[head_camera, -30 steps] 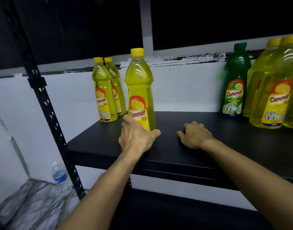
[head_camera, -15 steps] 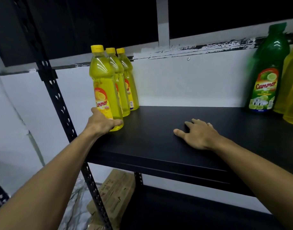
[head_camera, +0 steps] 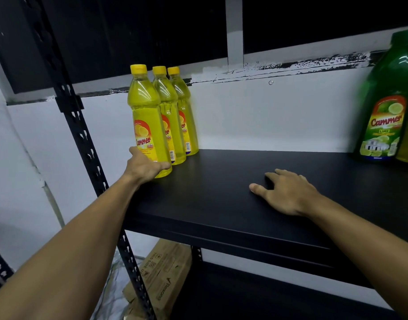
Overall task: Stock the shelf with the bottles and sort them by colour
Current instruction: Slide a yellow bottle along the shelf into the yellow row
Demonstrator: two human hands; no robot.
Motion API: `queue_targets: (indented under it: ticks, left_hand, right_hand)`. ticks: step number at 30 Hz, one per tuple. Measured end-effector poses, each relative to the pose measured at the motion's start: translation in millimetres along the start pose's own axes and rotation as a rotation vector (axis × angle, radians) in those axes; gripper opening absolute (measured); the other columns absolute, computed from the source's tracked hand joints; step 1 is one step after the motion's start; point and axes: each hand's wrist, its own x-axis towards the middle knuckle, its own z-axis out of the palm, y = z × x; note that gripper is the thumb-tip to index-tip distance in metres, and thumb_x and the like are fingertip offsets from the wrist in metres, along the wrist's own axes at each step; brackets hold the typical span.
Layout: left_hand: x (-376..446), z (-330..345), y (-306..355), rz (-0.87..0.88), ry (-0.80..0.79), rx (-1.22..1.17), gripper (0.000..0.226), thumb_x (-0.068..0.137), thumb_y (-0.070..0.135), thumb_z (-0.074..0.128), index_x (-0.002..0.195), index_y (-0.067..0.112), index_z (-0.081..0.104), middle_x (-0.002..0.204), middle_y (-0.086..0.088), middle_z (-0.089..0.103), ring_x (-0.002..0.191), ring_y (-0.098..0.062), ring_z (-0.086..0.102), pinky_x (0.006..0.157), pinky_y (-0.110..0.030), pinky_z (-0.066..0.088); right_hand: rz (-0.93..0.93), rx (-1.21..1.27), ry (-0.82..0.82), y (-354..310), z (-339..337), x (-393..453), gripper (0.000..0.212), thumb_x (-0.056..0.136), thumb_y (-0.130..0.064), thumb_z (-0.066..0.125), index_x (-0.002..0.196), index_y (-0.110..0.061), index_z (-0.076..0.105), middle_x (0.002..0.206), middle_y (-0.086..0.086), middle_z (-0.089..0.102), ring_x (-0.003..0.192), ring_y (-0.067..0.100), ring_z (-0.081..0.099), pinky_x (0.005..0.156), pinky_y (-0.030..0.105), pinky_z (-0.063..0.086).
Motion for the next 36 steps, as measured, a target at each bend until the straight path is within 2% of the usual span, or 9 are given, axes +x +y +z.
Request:
queue_targets:
  ticks: [4,9,18,26,30,33,36]
  left_hand:
    - [4.5,3.9,0.5,-0.006,0.008,-0.003,0.09,0.076,0.039,0.082,0.137,0.011,0.022,0.114,-0.002,0.041,0.115,-0.029,0.049,0.088,-0.041,0.046]
    - [6.1,6.9,-1.2,-0.014,0.02,-0.029,0.087,0.076,0.037,0.082,0.135,0.011,0.023,0.112,-0.003,0.042,0.1,-0.022,0.044,0.085,-0.04,0.044]
    - [9.5,9.4,-9.4,0.003,0.026,-0.068,0.087,0.074,0.039,0.083,0.134,0.014,0.025,0.112,-0.002,0.045,0.099,-0.022,0.046,0.083,-0.038,0.044]
    - [15.4,10.1,-13.9,-0.01,0.028,-0.06,0.092,0.069,0.046,0.085,0.134,0.014,0.027,0.114,-0.002,0.046,0.106,-0.027,0.05,0.089,-0.043,0.047]
    - [15.2,9.7,-13.5,-0.028,0.021,-0.096,0.096,0.068,0.045,0.086,0.135,0.014,0.025,0.115,-0.002,0.045,0.113,-0.03,0.053,0.094,-0.046,0.049]
    - [11.8,9.0,-11.6,-0.026,0.013,-0.134,0.106,0.065,0.044,0.088,0.14,0.014,0.018,0.119,-0.003,0.047,0.117,-0.031,0.052,0.097,-0.047,0.048]
    - [5.6,7.3,-10.2,-0.031,0.01,-0.133,0.124,0.063,0.042,0.089,0.148,0.011,0.003,0.133,-0.009,0.047,0.125,-0.031,0.047,0.103,-0.047,0.043]
  right_hand:
    - [0.003,0.009,-0.003,-0.1,0.5,0.5,0.079,0.09,-0.071,0.027,0.15,-0.019,0.032,0.158,0.006,0.023,0.147,0.022,0.017,0.118,0.043,0.01]
    - [0.002,0.011,0.001,0.4,0.8,1.2,0.079,0.09,-0.071,0.027,0.149,-0.019,0.032,0.158,0.006,0.023,0.147,0.022,0.016,0.119,0.043,0.011]
    - [-0.005,0.023,0.012,-0.4,0.3,-1.6,0.076,0.091,-0.069,0.028,0.148,-0.018,0.035,0.156,0.006,0.027,0.146,0.022,0.02,0.117,0.042,0.011]
    - [-0.005,0.034,0.006,1.2,1.8,1.2,0.079,0.091,-0.071,0.028,0.15,-0.018,0.032,0.158,0.006,0.023,0.147,0.022,0.016,0.119,0.043,0.009]
    - [-0.008,0.048,0.022,2.3,2.2,2.4,0.078,0.09,-0.071,0.029,0.148,-0.018,0.035,0.156,0.005,0.028,0.146,0.022,0.02,0.118,0.043,0.011]
    - [-0.011,0.054,0.027,2.2,2.3,2.5,0.078,0.09,-0.071,0.03,0.147,-0.018,0.036,0.156,0.004,0.029,0.145,0.022,0.021,0.118,0.043,0.013]
    - [-0.015,0.069,0.035,2.6,2.6,3.0,0.078,0.089,-0.071,0.03,0.145,-0.017,0.039,0.154,0.004,0.033,0.144,0.023,0.025,0.118,0.044,0.014]
